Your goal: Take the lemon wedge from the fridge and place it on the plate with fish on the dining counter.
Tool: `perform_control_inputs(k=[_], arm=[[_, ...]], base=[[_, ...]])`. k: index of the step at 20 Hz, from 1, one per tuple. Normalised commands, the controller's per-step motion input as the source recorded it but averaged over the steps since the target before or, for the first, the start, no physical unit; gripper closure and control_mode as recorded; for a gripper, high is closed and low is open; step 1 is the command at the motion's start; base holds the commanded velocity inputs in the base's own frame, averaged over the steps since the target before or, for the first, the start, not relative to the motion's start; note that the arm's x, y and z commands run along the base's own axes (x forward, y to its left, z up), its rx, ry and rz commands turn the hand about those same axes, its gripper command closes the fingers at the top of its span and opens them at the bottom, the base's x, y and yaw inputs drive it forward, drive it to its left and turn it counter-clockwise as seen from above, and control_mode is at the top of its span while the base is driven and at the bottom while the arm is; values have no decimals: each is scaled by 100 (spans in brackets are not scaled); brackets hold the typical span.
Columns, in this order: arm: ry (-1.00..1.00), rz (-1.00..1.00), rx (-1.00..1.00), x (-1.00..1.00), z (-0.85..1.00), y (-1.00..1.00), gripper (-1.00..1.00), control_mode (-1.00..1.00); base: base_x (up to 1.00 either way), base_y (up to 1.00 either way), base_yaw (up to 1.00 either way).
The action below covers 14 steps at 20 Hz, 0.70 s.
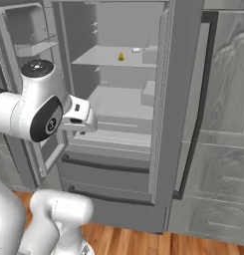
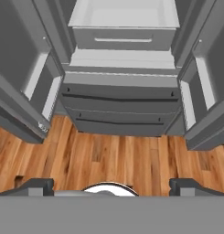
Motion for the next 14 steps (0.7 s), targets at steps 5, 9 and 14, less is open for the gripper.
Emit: perform_control_inputs(k=[5, 9, 14], arm=[[0, 0, 0, 0, 0, 0, -100, 100], [0, 0, 0, 0, 0, 0, -100, 100], [0, 0, 0, 0, 0, 0, -100, 100]], base=[[74, 0, -6], [76, 0, -11], [67, 30, -7]])
